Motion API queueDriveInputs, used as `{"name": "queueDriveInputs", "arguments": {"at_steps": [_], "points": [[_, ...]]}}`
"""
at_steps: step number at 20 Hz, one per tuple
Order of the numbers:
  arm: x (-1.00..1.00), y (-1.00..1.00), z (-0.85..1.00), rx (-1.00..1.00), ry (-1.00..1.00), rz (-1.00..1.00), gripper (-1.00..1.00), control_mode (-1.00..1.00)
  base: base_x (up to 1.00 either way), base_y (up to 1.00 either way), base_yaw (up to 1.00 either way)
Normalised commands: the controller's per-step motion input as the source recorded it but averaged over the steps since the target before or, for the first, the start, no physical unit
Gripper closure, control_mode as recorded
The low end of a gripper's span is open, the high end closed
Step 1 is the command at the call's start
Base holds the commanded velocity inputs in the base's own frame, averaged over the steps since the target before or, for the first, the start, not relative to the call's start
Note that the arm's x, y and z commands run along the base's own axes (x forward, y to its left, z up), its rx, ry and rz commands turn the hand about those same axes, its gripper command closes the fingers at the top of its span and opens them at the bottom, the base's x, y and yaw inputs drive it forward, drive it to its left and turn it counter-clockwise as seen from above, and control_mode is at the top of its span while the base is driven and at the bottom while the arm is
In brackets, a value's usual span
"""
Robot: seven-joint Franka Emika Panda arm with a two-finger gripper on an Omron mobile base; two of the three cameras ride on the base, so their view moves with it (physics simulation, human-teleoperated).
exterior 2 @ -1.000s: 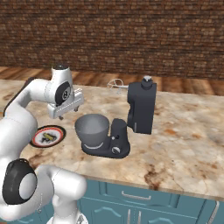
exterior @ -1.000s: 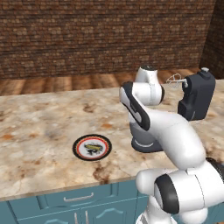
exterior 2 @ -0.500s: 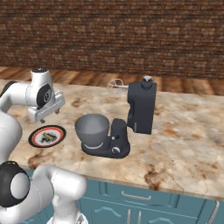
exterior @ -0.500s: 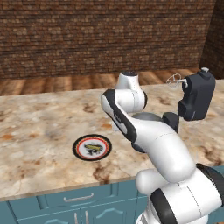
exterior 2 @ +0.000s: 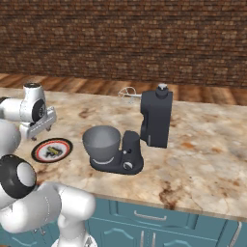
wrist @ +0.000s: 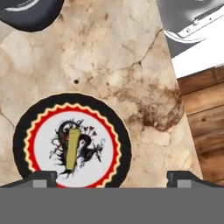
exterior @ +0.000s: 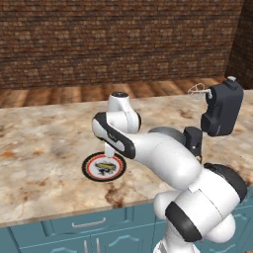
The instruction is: Add butter and sugar cubes to the stand mixer bowl and then turn on the stand mixer to begin making frosting.
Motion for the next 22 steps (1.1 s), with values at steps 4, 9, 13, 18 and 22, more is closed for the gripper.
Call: {"name": "queueDriveInputs", "arguments": {"at_steps": [4,9,13,18,22], "points": [[0.35,0.20,-0.54,0.00,0.01,0.00,-1.00,-1.00,0.00,0.00,0.00],[0.33,0.03,-0.40,-0.01,0.00,-0.08,-1.00,-1.00,0.00,0.00,0.00],[0.11,0.00,-0.35,-0.03,0.00,-0.12,-1.00,-1.00,0.00,0.00,0.00],[0.00,0.00,-0.30,-0.02,0.00,-0.12,-1.00,-1.00,0.00,0.00,0.00],[0.00,0.00,-0.23,0.00,0.00,-0.14,-1.00,-1.00,0.00,0.00,0.00]]}}
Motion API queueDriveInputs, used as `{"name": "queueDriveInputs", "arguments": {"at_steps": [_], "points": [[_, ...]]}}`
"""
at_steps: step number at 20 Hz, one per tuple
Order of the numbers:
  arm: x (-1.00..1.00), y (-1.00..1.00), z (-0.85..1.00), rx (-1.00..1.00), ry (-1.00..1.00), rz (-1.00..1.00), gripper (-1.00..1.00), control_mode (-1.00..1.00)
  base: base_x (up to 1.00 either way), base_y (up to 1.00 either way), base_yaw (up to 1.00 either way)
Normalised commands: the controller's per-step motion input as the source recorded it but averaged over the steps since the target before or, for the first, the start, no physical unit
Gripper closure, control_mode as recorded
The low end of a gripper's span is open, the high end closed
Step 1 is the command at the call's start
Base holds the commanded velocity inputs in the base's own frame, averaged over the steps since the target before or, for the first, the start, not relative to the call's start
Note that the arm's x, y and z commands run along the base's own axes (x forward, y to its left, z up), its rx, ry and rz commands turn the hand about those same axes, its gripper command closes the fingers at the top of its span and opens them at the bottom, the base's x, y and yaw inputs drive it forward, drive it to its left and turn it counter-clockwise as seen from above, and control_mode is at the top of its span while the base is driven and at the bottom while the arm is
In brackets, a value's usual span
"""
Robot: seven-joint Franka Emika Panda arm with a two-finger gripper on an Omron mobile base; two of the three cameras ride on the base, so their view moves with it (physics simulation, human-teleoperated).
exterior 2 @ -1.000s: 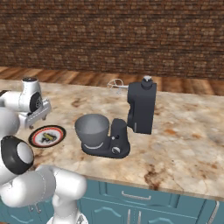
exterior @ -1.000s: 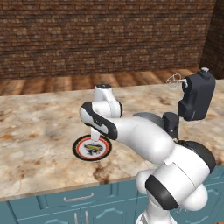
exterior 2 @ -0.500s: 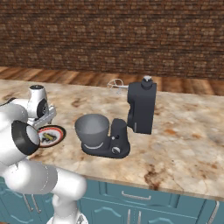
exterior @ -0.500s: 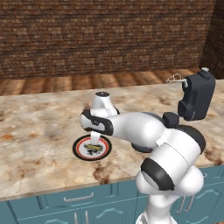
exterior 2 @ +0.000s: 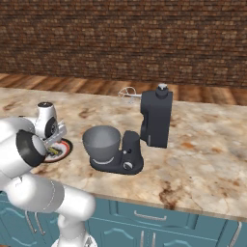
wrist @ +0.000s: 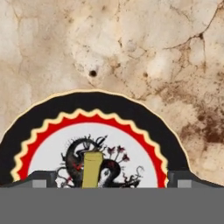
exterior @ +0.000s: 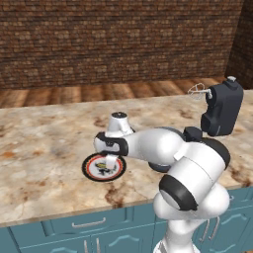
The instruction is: Add butter and sugar cubes to the stand mixer bowl and then turn on the stand mixer to begin making frosting.
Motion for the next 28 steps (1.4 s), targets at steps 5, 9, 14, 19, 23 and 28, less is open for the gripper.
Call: {"name": "queueDriveInputs", "arguments": {"at_steps": [5,9,14,19,23,28], "points": [[0.02,0.17,-0.11,0.00,0.00,-0.13,-1.00,-1.00,0.00,0.00,0.00],[0.09,0.35,-0.04,0.00,0.00,-0.15,-1.00,-1.00,0.00,0.00,0.00],[0.20,0.26,-0.08,0.00,0.01,-0.16,-1.00,-1.00,0.00,0.00,0.00],[0.35,0.18,-0.02,0.00,0.03,-0.17,-1.00,-1.00,0.00,0.00,0.00],[0.20,0.25,-0.02,0.00,0.03,-0.17,-1.00,-1.00,0.00,0.00,0.00],[0.09,0.51,0.00,0.00,0.03,-0.19,-1.00,-1.00,0.00,0.00,0.00]]}}
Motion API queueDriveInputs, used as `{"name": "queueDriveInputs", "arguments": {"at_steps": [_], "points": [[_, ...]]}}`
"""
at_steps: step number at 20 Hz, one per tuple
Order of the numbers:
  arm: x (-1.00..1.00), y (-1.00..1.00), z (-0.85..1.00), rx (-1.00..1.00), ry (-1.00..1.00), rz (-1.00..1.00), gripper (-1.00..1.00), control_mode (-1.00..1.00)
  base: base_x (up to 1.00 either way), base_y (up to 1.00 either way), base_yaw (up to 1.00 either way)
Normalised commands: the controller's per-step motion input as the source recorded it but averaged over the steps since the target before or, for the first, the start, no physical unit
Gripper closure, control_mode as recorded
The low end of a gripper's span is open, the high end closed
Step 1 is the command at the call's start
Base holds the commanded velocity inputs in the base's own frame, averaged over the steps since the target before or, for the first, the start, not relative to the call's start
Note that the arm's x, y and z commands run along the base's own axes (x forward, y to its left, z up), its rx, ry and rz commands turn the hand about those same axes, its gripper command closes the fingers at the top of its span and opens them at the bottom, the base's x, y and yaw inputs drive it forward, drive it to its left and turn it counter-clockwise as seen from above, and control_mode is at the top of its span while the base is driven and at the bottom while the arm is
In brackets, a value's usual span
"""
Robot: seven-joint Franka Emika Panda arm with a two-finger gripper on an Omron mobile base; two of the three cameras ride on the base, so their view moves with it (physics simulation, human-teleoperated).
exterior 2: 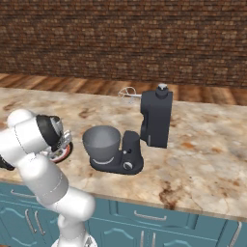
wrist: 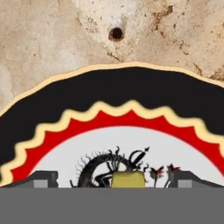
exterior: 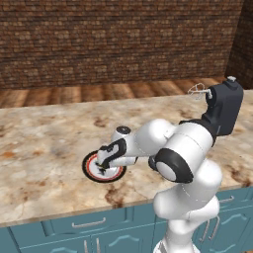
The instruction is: Add butter and sugar cubes to the stand mixer bowl and then turn on the stand mixer to begin making frosting.
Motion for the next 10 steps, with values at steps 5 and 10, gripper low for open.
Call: {"name": "queueDriveInputs", "arguments": {"at_steps": [5,10], "points": [[0.11,0.54,0.00,0.00,0.06,-0.19,-1.00,-1.00,0.00,0.00,0.00],[0.20,0.61,-0.01,0.00,0.13,-0.19,-1.00,-1.00,0.00,0.00,0.00]]}}
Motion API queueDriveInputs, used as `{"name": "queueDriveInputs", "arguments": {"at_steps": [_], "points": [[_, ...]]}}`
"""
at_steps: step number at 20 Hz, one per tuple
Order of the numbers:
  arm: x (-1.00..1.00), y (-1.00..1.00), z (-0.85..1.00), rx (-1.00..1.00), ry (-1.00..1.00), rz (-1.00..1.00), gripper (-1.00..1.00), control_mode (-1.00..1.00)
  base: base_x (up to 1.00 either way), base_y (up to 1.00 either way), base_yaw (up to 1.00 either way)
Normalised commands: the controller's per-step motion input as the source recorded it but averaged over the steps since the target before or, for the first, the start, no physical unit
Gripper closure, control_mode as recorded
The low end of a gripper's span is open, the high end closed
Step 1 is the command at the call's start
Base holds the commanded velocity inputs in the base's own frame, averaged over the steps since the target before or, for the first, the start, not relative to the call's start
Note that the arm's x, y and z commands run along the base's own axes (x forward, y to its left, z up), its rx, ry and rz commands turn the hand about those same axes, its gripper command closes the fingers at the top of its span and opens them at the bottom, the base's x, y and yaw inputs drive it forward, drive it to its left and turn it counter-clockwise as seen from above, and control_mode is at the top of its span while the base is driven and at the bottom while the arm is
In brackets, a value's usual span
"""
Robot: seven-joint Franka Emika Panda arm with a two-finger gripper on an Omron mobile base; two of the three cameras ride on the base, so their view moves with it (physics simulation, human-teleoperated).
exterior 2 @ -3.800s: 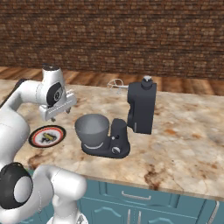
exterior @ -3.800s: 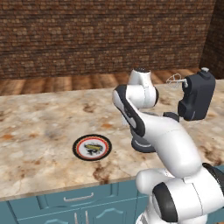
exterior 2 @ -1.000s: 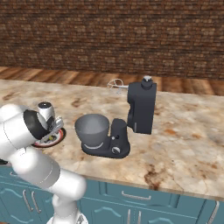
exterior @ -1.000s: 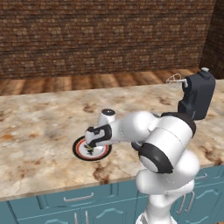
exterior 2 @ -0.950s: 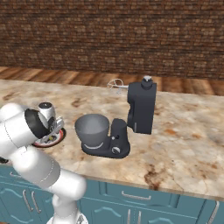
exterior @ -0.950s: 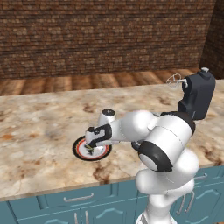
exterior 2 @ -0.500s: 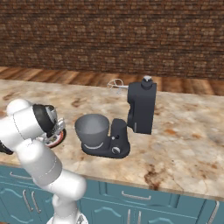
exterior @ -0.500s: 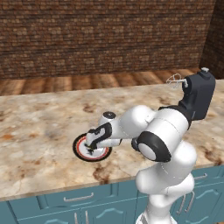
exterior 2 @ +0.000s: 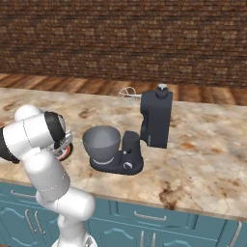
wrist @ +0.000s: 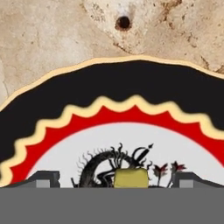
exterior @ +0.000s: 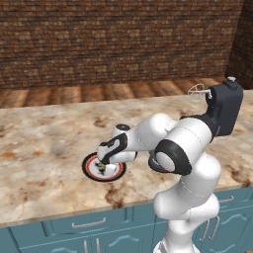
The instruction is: Add butter and sugar cubes to the stand mixer bowl and then turn on the stand mixer to begin making frosting.
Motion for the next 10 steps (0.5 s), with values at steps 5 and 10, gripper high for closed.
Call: {"name": "queueDriveInputs", "arguments": {"at_steps": [5,10], "points": [[0.14,0.92,-0.22,-0.03,0.16,-0.20,1.00,-1.00,0.00,0.00,0.00],[0.00,0.55,-0.26,-0.04,0.13,-0.22,1.00,-1.00,0.00,0.00,0.00]]}}
